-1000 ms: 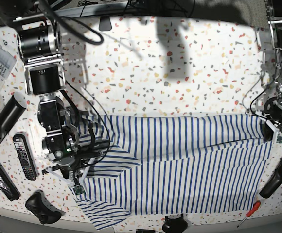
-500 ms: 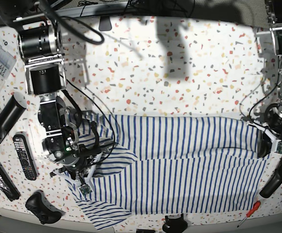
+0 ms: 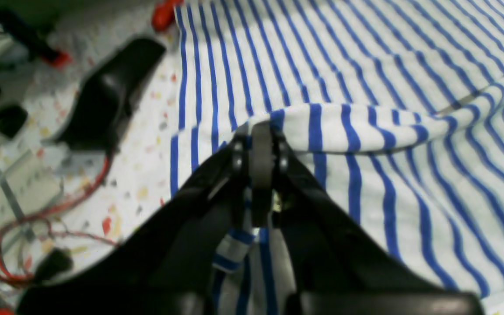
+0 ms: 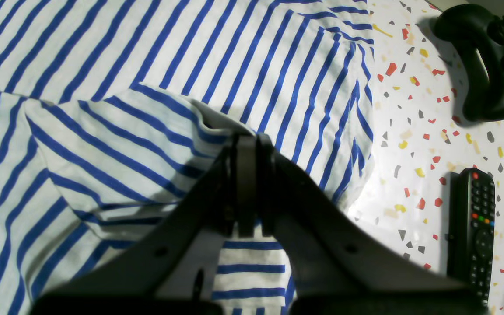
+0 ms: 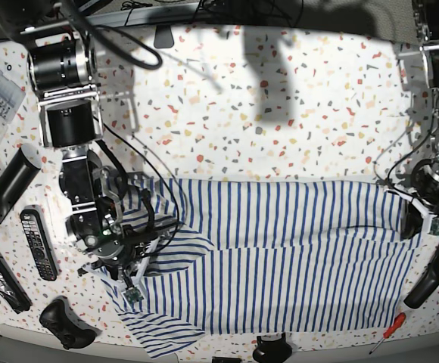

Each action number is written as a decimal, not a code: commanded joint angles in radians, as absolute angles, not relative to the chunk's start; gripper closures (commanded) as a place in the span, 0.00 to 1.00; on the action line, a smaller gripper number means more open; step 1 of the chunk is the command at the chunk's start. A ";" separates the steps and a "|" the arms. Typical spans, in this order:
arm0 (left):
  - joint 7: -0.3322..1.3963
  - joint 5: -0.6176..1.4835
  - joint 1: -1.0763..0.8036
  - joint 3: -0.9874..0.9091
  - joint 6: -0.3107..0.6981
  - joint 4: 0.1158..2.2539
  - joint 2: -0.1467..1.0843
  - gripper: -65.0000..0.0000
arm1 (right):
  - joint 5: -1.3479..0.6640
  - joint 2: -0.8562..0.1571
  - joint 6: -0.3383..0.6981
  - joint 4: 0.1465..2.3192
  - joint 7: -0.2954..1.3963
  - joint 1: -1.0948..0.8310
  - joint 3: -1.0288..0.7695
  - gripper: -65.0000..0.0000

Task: Layout the t-shirt on the table in an organized manner, then fold the t-shirt properly

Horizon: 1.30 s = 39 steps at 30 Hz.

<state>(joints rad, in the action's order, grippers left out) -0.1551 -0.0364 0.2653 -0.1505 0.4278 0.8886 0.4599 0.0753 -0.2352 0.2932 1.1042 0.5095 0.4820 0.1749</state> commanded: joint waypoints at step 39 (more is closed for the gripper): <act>-0.205 -0.183 0.518 0.114 0.115 0.550 0.463 1.00 | 0.072 -0.241 0.295 1.118 0.470 0.518 0.171 1.00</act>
<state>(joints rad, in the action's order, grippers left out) -0.1814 -0.1879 0.4881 0.1181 0.1314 0.5369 0.4458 0.0753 -0.2356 0.2955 1.1011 0.4973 0.4816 0.1749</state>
